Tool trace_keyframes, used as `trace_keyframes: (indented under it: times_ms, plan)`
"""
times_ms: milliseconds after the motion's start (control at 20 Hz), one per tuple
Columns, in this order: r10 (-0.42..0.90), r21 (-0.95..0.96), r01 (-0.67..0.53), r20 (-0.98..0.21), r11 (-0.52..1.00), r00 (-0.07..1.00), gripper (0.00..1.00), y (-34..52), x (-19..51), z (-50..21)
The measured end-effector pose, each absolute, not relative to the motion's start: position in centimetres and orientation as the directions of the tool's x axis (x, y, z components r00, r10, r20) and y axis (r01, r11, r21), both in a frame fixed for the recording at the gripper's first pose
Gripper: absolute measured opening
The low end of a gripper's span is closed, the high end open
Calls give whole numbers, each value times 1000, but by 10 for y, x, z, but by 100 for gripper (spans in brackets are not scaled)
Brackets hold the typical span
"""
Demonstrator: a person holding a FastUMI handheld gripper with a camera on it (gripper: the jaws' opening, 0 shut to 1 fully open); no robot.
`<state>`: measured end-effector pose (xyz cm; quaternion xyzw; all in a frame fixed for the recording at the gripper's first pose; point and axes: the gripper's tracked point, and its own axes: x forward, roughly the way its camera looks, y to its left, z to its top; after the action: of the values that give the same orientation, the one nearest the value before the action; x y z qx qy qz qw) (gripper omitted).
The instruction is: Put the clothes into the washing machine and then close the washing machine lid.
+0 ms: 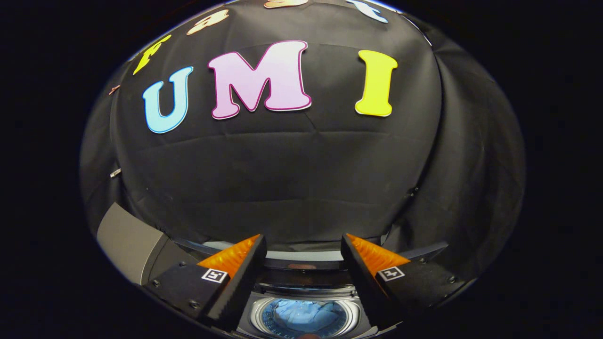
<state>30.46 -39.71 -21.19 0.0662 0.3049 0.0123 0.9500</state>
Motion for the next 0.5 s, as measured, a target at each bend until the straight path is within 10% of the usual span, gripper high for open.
trace_keyframes:
  times_ms: [500]
  plan:
    - [75, 131, 1, -578, 991, 813, 99, -395, 276, -209]
